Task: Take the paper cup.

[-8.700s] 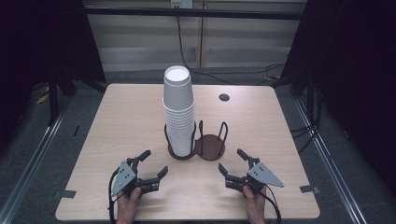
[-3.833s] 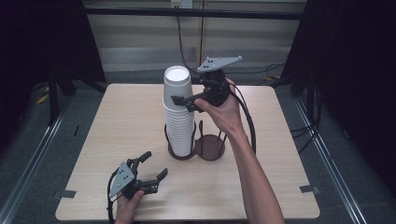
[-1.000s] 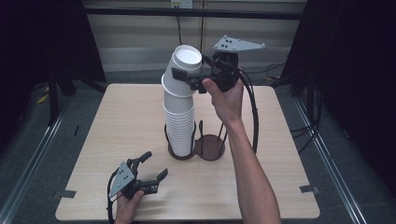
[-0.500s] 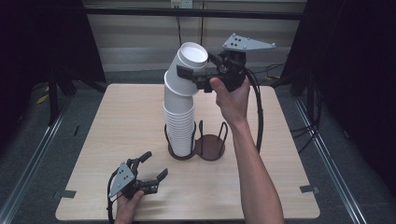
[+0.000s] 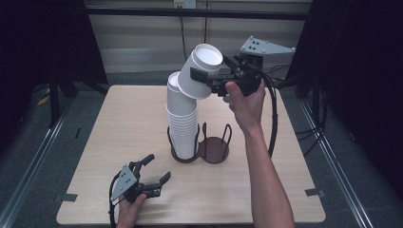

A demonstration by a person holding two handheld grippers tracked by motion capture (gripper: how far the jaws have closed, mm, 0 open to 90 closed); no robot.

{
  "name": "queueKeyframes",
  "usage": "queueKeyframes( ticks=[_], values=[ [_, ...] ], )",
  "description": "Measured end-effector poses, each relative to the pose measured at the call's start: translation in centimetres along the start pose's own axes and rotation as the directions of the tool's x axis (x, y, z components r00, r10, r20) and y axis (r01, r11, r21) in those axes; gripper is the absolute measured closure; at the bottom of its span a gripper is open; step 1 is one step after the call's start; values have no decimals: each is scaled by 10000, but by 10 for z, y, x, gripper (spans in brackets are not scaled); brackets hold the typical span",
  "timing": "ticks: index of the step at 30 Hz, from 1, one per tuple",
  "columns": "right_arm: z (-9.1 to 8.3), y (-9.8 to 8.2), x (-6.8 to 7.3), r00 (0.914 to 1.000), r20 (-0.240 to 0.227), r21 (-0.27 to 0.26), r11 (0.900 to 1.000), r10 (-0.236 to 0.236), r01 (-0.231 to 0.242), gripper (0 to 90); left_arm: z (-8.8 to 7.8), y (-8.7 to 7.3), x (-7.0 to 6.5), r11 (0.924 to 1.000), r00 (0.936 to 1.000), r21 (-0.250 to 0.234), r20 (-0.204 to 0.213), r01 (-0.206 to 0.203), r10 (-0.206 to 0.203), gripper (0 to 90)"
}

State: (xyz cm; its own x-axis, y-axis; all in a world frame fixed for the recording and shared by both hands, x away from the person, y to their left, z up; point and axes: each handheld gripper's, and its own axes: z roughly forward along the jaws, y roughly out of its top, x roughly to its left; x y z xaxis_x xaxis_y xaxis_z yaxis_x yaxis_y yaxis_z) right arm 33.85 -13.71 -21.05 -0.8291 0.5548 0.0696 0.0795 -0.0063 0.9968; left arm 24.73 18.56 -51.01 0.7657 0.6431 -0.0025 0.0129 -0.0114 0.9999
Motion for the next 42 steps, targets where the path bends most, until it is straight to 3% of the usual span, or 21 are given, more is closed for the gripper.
queueKeyframes(
  ticks=[17,25,26,29,31,33,37,40,42],
  values=[
    [-36,-5,-1,9995,260,80,9999,-154,152,221,0,0,0,10000,10000,20,-11,-27,27,157],
    [-50,-20,-4,9991,412,151,9999,-21,14,221,0,0,0,10000,10000,34,-82,-15,15,156],
    [-52,-22,-4,9990,436,200,9998,-29,21,222,0,0,-1,9999,9999,27,-60,136,-136,156],
    [-57,-29,-5,9992,398,173,9998,50,-57,222,1,1,1,9998,9998,124,154,-130,128,154],
    [-59,-35,-6,9992,399,238,9997,57,-66,222,1,0,-1,9999,10000,114,78,36,-37,154],
    [-61,-39,-6,9990,432,244,9996,140,-151,222,1,1,1,9998,9999,144,38,-130,130,155],
    [-65,-48,-6,9989,435,324,9993,152,-166,222,1,0,-1,9998,9998,55,-93,169,-168,155],
    [-68,-53,-5,9988,453,382,9991,182,-199,222,1,1,1,9999,9999,171,-115,-16,18,155],
    [-71,-59,-5,9987,463,415,9989,195,-214,222,1,1,1,9997,9998,153,-3,193,-193,154]
  ],
)
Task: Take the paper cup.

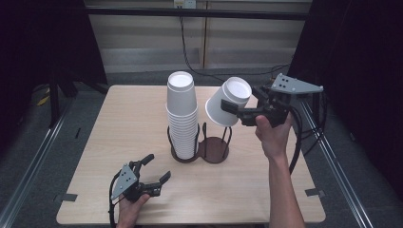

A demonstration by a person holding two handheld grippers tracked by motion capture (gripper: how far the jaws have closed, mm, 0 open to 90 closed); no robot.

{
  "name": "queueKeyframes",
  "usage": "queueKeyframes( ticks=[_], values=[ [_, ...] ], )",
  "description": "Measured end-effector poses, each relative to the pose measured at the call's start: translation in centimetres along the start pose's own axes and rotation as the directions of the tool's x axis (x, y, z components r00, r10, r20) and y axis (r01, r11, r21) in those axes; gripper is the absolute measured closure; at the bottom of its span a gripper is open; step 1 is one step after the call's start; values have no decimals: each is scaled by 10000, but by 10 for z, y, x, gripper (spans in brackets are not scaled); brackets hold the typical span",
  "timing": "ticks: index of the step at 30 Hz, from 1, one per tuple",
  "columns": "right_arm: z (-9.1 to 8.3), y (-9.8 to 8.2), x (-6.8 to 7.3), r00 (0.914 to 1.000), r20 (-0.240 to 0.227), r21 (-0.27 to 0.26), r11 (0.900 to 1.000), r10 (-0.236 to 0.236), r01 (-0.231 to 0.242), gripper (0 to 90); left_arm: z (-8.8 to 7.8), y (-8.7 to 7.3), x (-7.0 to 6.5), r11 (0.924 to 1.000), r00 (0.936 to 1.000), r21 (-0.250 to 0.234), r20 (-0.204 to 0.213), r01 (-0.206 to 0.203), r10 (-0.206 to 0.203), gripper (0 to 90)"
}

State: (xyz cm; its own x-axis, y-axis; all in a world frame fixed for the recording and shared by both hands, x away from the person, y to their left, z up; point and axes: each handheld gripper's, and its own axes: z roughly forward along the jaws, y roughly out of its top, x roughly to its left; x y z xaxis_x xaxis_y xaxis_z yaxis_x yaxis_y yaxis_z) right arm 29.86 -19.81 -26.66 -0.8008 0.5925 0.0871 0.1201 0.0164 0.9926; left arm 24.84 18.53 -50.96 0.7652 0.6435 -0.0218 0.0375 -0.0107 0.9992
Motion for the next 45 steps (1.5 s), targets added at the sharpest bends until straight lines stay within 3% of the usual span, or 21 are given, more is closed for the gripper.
queueKeyframes(
  ticks=[1,4,7,9,12,18,24,26,29,36,37,38,43,45],
  values=[
    [-1,-3,0,10000,-7,29,10000,7,-7,222,0,0,1,10000,9997,3,227,12,-12,154],
    [-3,-12,2,10000,-54,54,10000,83,-82,222,-1,2,3,9998,9991,19,375,-173,172,155],
    [-2,-20,3,9998,-112,136,9998,151,-149,222,0,3,1,9999,9994,64,331,-131,129,156],
    [1,-24,5,9998,-146,312,9994,124,-119,221,-1,5,1,9991,9989,256,310,-349,341,160],
    [3,-32,7,9997,-194,482,9987,160,-150,222,-3,9,3,9999,9986,100,524,1,-6,163],
    [4,-47,10,9991,-301,458,9986,288,-274,222,-3,19,1,9992,9970,315,729,-264,241,163],
    [2,-60,16,9986,-409,434,9985,350,-332,222,2,27,-2,9985,9912,488,1316,-236,170,199],
    [2,-64,17,9983,-435,491,9981,386,-365,222,4,28,-4,9992,9896,396,1437,-35,-22,199],
    [4,-71,18,9977,-509,527,9977,447,-420,223,7,30,-6,9983,9884,502,1500,-310,231,198],
    [11,-82,23,9958,-766,705,9965,494,-440,223,10,33,-11,9988,9839,493,1782,32,-120,204],
    [12,-84,24,9958,-798,766,9963,455,-394,222,10,35,-10,9986,9837,486,1795,-185,95,202],
    [14,-86,26,9954,-840,848,9957,454,-383,222,11,35,-12,9989,9829,475,1839,-28,-59,202],
    [19,-94,28,9948,-916,1054,9938,445,-347,222,12,41,-10,9989,9784,354,2057,-299,220,178],
    [20,-101,30,9934,-1027,1066,9935,520,-410,222,14,43,-14,9996,9762,290,2168,44,-106,162]
  ],
)
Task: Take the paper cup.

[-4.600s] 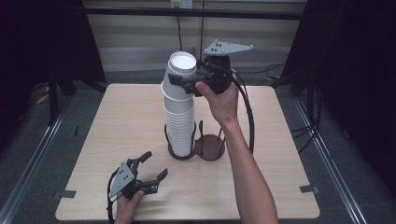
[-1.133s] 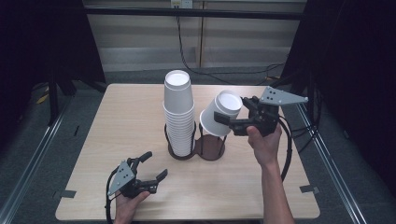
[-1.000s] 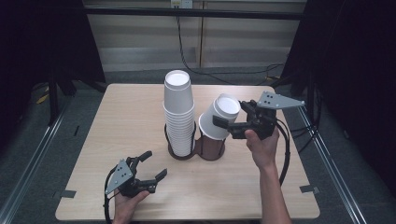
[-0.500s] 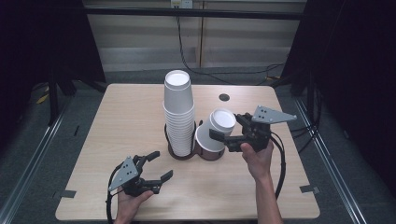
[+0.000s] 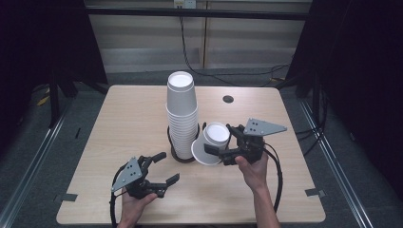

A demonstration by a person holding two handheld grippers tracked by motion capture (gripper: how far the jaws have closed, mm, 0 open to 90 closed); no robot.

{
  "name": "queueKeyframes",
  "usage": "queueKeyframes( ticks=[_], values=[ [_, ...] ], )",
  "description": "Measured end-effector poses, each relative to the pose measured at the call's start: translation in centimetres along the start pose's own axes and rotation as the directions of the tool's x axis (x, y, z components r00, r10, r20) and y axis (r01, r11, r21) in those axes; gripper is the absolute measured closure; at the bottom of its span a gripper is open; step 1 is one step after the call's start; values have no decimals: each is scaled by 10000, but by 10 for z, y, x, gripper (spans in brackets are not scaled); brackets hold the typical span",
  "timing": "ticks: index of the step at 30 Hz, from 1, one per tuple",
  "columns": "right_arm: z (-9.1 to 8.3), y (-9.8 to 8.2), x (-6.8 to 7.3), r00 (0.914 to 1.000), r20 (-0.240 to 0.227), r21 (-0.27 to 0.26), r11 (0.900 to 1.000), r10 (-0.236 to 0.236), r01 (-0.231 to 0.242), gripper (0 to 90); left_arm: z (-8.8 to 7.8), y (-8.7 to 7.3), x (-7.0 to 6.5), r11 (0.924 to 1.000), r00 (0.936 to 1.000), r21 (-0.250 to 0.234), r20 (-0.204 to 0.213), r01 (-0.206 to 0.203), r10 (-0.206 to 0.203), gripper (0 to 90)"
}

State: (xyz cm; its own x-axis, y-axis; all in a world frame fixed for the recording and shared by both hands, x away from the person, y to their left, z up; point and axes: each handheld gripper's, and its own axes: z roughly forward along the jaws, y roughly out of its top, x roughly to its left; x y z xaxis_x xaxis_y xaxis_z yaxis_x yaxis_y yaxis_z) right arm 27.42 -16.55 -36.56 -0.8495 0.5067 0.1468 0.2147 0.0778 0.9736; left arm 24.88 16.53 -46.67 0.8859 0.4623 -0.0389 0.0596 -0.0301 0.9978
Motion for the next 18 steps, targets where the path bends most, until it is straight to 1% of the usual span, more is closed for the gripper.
queueKeyframes(
  ticks=[2,5,12,14,16,18],
  values=[
    [2,-5,2,10000,-37,-8,10000,56,-56,222,2,2,-2,9997,9997,122,114,-199,198,159],
    [4,-12,4,9998,-112,52,9999,138,-137,221,4,5,-5,9994,9989,128,339,-314,310,158],
    [10,-28,6,9986,-399,8,9994,339,-339,221,6,11,-6,9992,9970,195,700,-350,336,160],
    [12,-31,8,9984,-438,120,9993,347,-342,221,6,12,-5,9993,9965,206,783,-303,286,159],
    [14,-33,10,9980,-522,152,9993,359,-351,221,7,12,-6,9992,9955,210,884,-349,329,158],
    [16,-34,12,9977,-574,140,9993,361,-353,221,8,12,-7,9991,9960,185,816,-377,361,159]
  ],
)
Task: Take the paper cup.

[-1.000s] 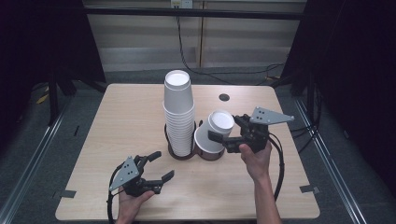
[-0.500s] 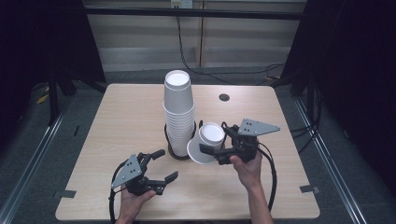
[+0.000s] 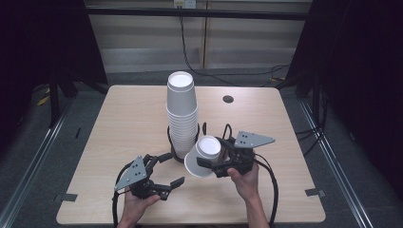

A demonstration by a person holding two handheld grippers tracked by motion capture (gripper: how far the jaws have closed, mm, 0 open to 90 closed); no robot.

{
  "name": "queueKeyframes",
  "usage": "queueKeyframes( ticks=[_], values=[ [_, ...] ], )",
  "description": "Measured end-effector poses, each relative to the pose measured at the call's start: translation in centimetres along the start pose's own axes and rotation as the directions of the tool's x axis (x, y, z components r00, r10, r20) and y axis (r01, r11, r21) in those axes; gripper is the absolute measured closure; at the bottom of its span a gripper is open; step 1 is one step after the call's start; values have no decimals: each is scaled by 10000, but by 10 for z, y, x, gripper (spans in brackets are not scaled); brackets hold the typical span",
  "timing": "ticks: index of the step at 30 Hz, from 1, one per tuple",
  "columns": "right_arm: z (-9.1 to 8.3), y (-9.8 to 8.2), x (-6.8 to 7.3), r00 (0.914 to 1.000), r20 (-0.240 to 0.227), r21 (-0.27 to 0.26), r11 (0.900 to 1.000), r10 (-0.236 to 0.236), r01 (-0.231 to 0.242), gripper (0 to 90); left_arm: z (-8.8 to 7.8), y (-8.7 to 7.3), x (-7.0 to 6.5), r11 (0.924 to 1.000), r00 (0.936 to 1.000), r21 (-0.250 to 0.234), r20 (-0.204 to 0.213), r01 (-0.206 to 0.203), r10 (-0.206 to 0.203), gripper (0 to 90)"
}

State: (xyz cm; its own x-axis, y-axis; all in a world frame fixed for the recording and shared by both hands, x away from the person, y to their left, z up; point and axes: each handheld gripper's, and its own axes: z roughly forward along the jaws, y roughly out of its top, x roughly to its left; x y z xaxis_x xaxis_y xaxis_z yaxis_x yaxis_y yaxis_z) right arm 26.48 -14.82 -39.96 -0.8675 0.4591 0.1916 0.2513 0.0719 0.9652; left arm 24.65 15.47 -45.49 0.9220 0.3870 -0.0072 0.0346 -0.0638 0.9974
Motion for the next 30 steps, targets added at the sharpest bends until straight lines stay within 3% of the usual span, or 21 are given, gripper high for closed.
queueKeyframes(
  ticks=[10,16,20,30],
  values=[
    [11,-11,5,9988,-425,75,9997,246,-243,221,10,1,-1,9996,9990,285,441,-66,54,156],
    [11,-11,6,9983,-554,53,9999,160,-157,222,17,1,-2,9992,9984,341,531,-205,187,156],
    [15,-13,8,9982,-588,139,9998,150,-142,221,24,0,-2,9987,9964,497,846,-106,63,149],
    [24,-15,12,9950,-996,247,9997,94,-70,221,32,-3,-2,9980,9940,621,1094,-99,31,102]
  ],
)
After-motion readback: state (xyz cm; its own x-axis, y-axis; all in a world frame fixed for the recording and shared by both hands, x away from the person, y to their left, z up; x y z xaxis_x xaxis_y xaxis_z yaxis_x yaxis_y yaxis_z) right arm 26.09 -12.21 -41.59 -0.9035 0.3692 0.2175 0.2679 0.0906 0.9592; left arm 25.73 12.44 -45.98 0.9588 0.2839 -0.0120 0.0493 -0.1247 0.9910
